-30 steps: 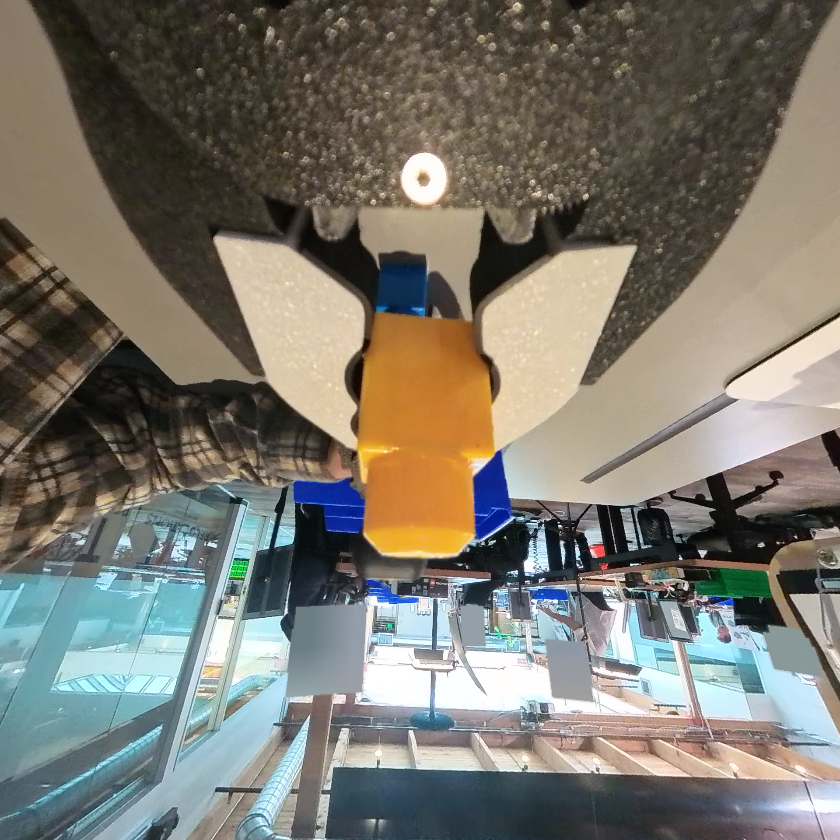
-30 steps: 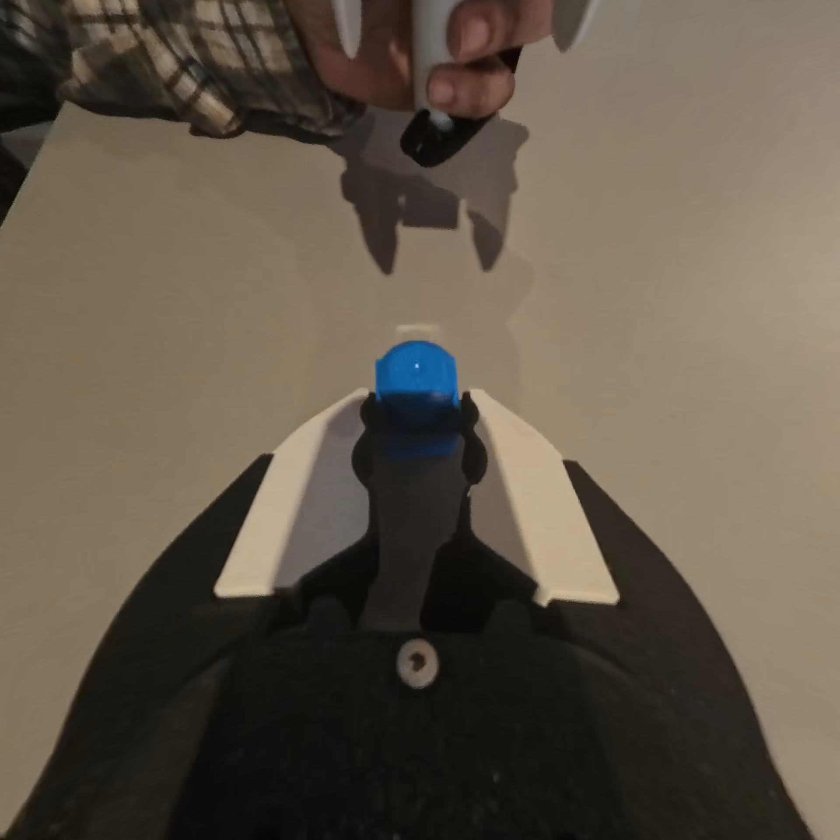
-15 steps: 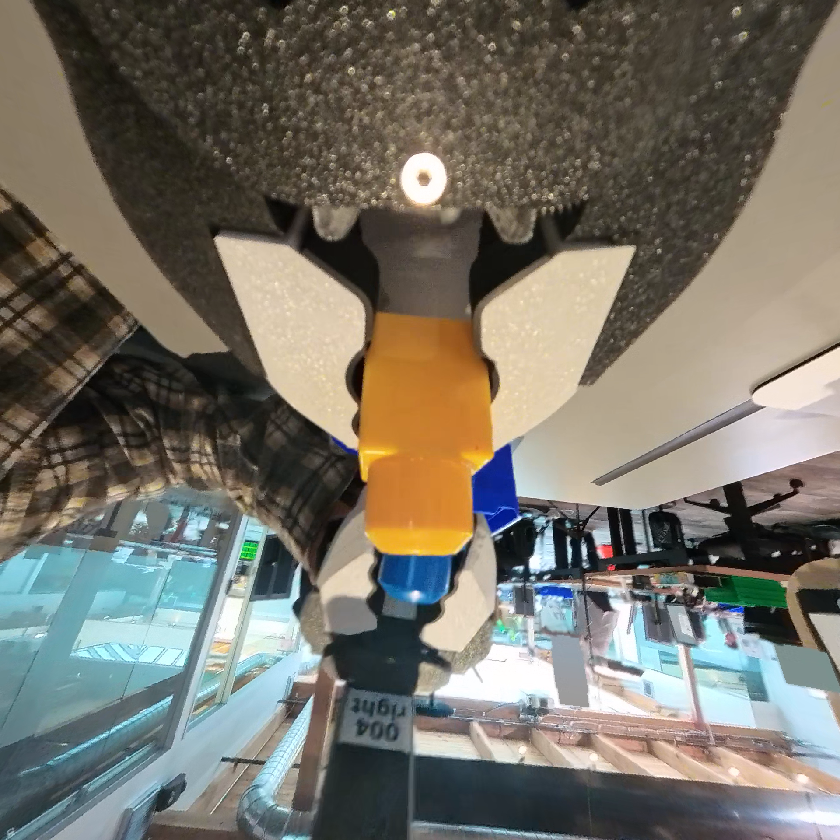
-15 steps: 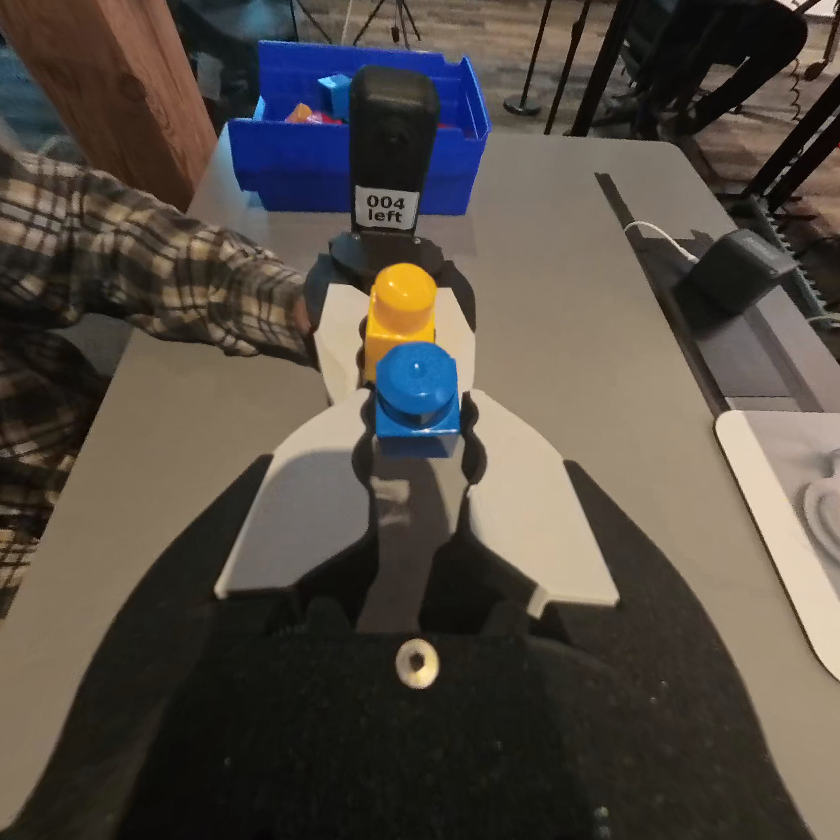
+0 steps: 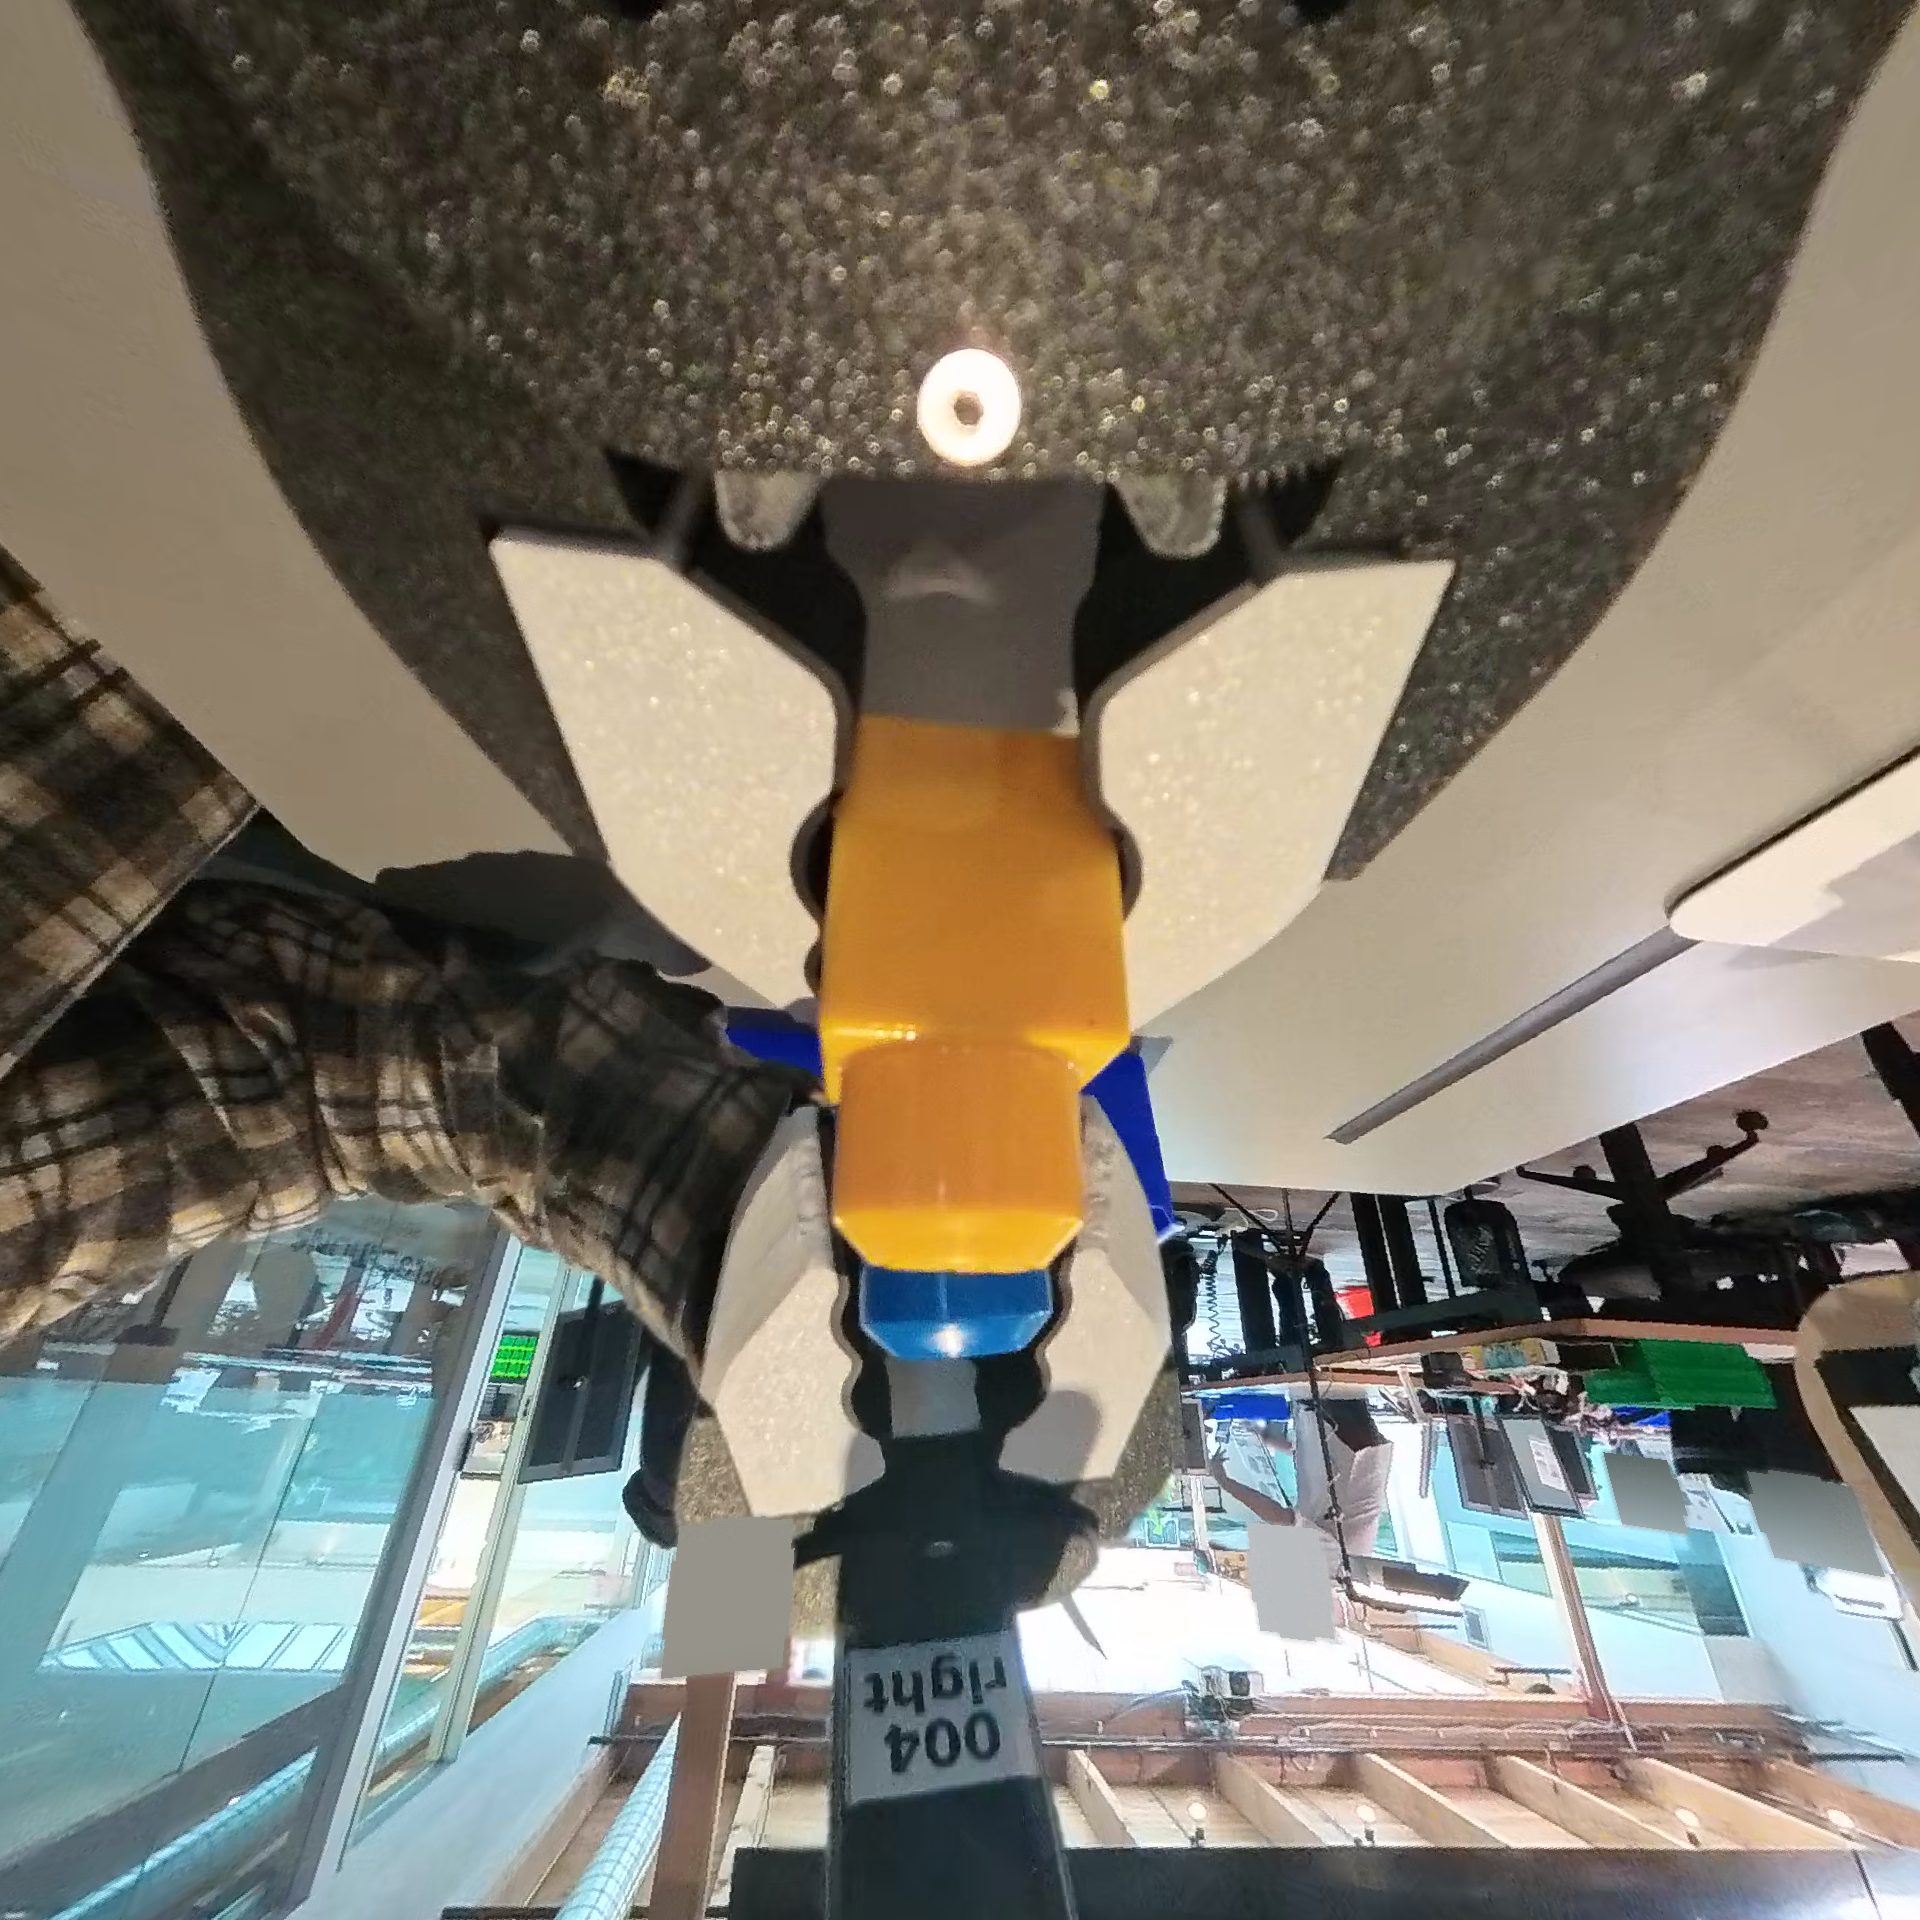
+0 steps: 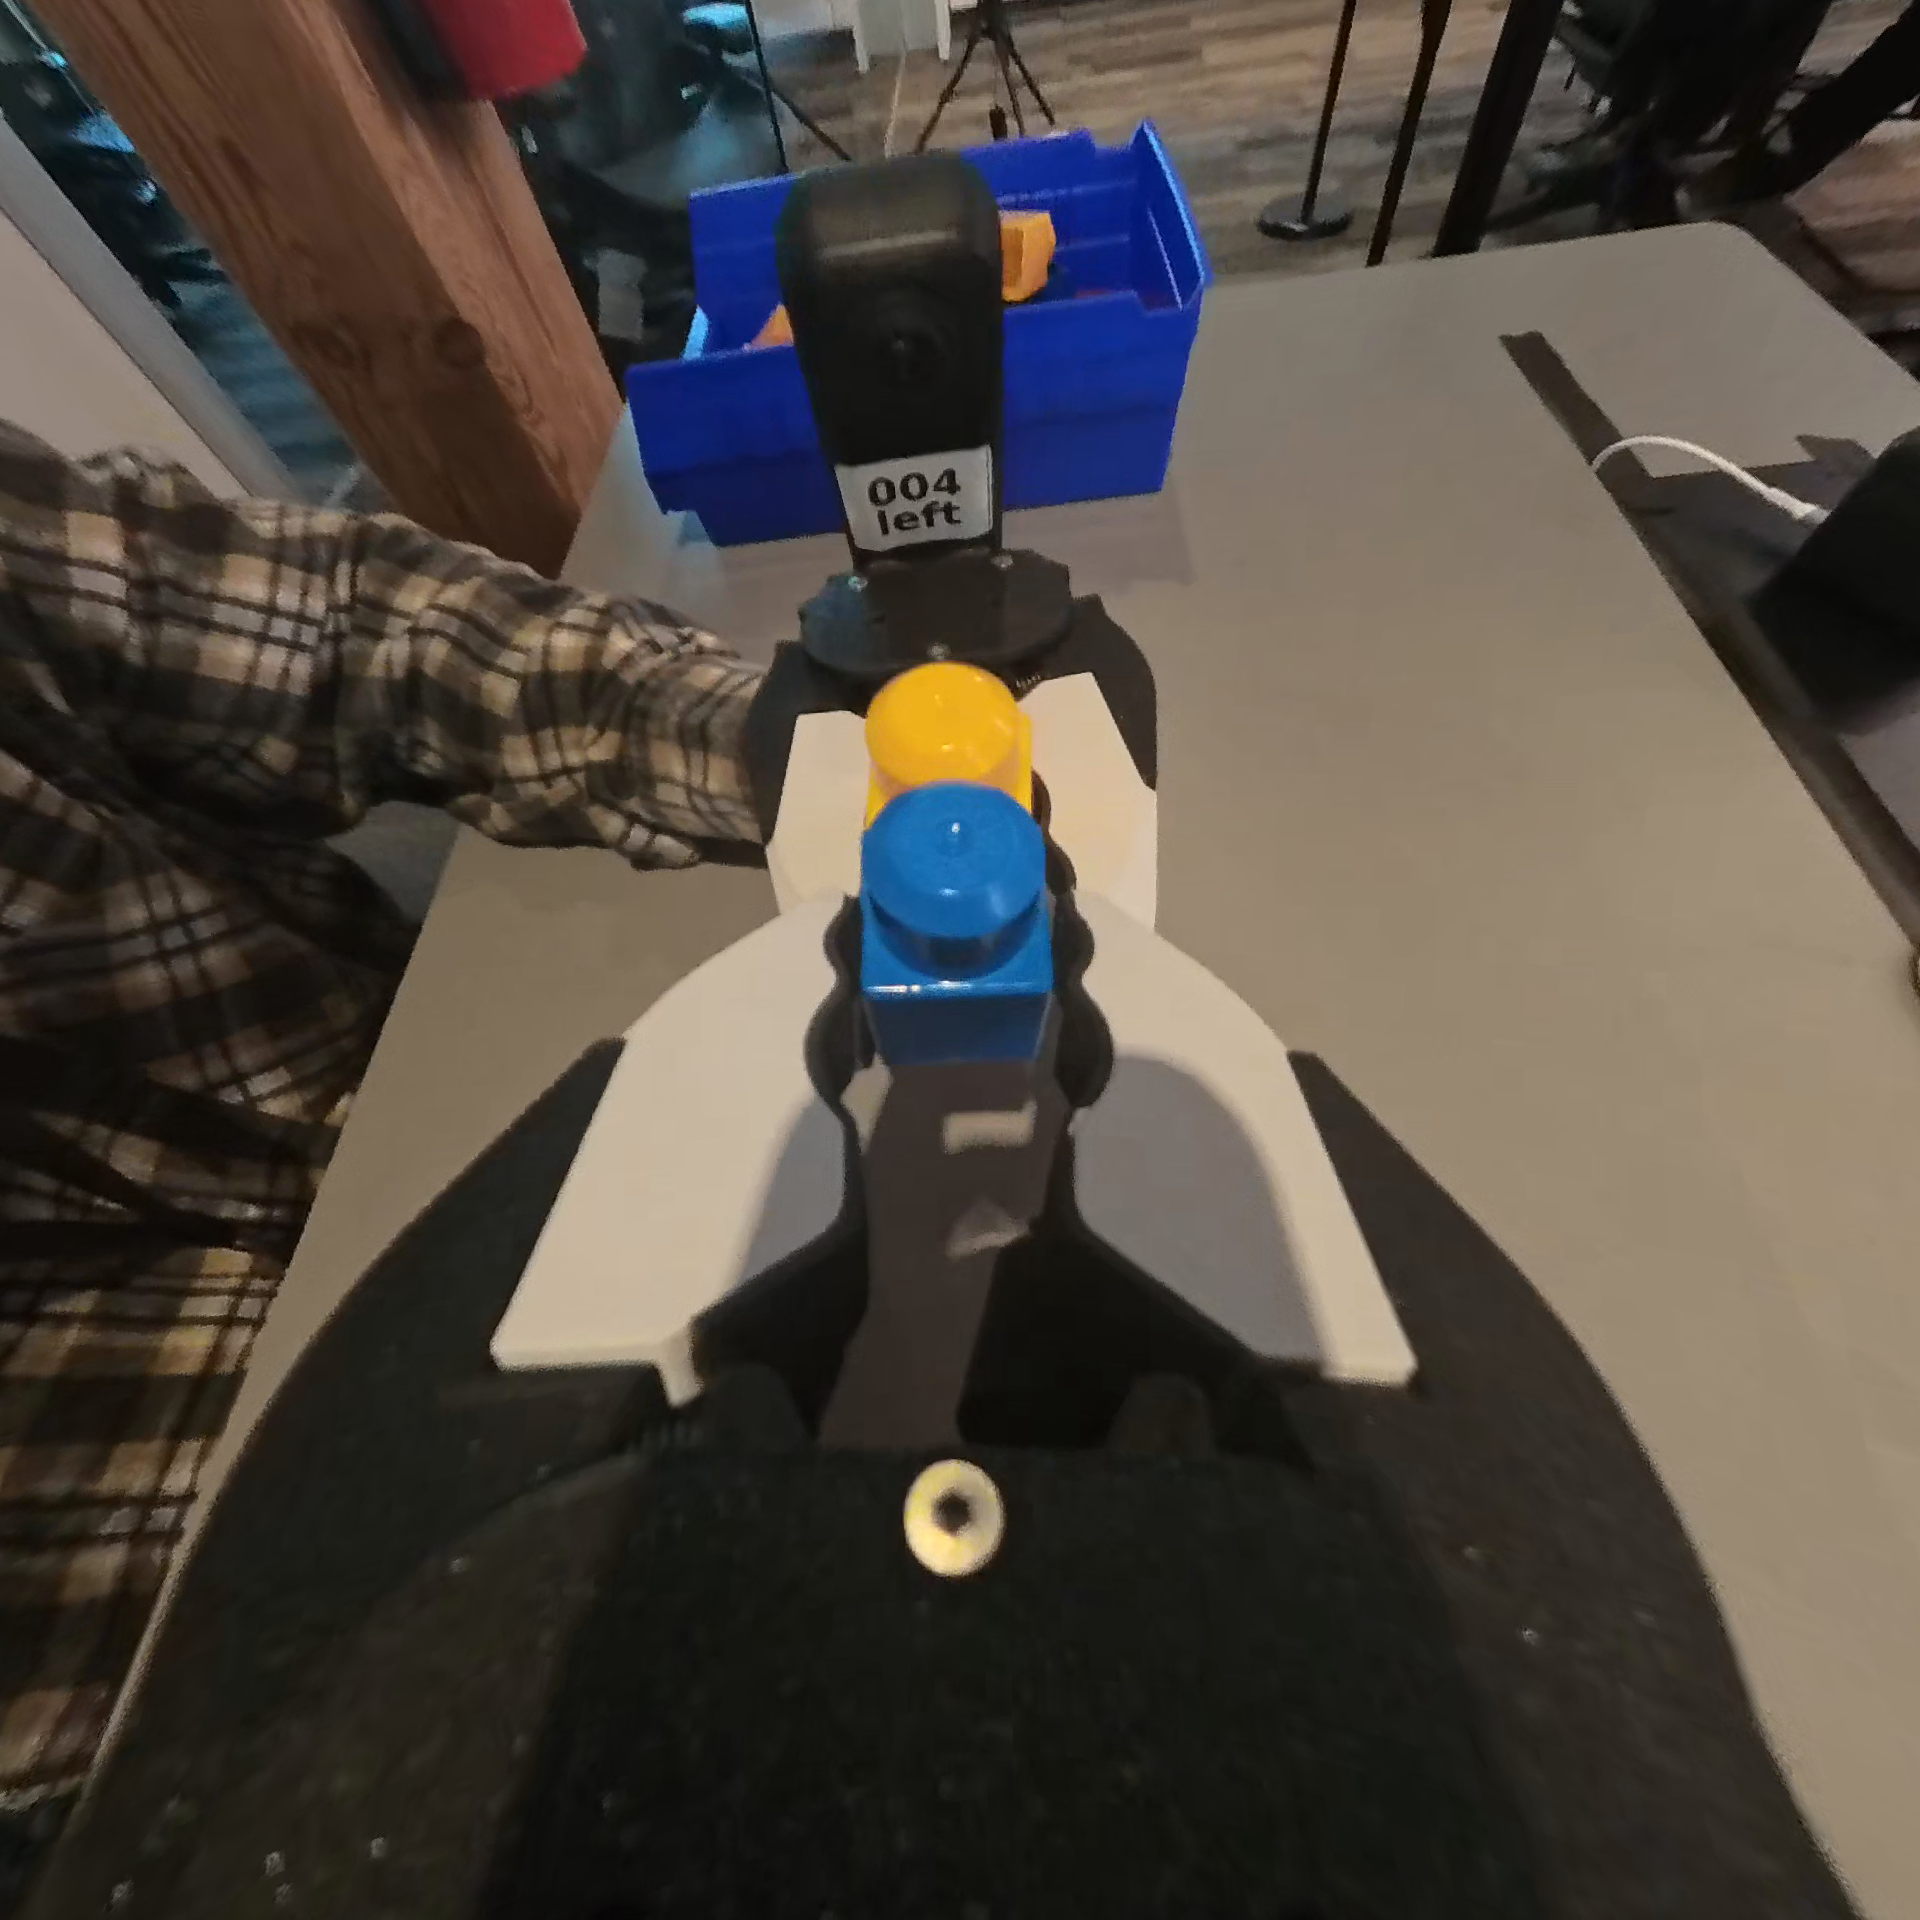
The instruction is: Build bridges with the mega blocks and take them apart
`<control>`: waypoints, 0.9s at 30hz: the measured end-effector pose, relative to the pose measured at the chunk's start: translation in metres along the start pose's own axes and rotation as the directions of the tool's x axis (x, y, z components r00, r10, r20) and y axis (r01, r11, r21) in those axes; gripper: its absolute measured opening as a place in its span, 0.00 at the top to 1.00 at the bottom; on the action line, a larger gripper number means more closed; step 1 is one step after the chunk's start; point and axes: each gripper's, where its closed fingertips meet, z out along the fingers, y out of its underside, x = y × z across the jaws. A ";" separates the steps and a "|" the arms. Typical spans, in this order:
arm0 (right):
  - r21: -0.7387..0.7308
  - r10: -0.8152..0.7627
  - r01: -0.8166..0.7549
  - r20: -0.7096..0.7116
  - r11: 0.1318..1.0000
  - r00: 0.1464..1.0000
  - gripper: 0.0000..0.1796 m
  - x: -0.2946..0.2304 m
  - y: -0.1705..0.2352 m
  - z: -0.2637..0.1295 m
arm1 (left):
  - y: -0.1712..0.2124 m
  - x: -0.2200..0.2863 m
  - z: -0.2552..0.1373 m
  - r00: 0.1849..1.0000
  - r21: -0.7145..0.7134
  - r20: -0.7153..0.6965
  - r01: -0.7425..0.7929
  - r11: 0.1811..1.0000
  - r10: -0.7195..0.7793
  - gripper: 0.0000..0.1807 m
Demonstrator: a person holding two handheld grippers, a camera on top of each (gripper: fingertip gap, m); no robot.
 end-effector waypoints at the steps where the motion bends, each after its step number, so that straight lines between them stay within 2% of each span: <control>1: 0.008 0.001 -0.001 0.001 1.000 1.000 0.80 0.000 -0.001 0.000 | 0.000 0.000 0.000 1.000 -0.001 0.001 -0.001 1.000 0.001 0.75; 12: 0.045 0.014 -0.014 0.011 0.999 1.000 0.81 0.003 0.001 0.005 | 0.008 -0.003 0.000 1.000 -0.075 0.018 -0.006 0.997 0.007 0.75; 27: 0.199 -0.003 -0.006 0.044 0.980 0.999 0.81 0.000 -0.012 0.004 | -0.001 -0.001 -0.001 0.997 -0.055 0.066 -0.027 0.998 0.031 0.76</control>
